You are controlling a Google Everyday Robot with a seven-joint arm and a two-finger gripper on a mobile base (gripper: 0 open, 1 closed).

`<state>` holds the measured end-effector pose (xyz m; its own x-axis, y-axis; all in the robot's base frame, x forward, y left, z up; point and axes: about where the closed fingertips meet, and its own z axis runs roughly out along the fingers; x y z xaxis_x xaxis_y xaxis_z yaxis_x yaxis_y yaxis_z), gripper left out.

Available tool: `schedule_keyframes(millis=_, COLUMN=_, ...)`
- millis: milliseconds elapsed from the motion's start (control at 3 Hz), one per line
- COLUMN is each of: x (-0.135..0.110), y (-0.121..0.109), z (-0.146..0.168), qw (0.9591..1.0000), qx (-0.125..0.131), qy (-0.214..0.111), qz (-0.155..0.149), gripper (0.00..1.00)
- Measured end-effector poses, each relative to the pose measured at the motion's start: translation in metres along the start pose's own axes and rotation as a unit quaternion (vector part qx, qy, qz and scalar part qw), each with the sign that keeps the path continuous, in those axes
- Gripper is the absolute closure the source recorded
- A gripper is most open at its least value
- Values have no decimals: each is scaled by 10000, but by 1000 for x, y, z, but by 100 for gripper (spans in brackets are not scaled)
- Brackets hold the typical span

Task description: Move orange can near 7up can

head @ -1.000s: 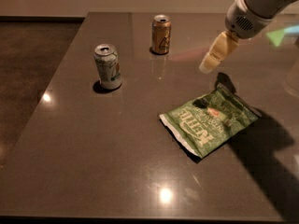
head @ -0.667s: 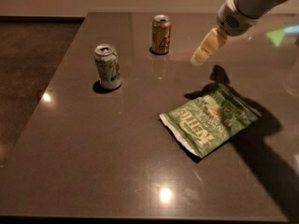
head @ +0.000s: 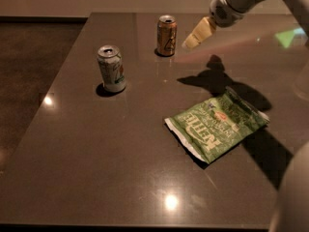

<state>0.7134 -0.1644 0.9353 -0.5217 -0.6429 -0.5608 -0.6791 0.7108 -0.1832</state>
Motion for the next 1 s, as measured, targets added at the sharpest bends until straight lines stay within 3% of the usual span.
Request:
schedule_keyframes(millis=667, x=-55, y=-3, z=43, qw=9988, qx=-170, qy=-433, qz=123, gripper=0)
schedule_keyframes(millis=1000, x=-71, y=-6, z=60, qw=9984, qx=-22, qy=-532, qz=180, gripper=0)
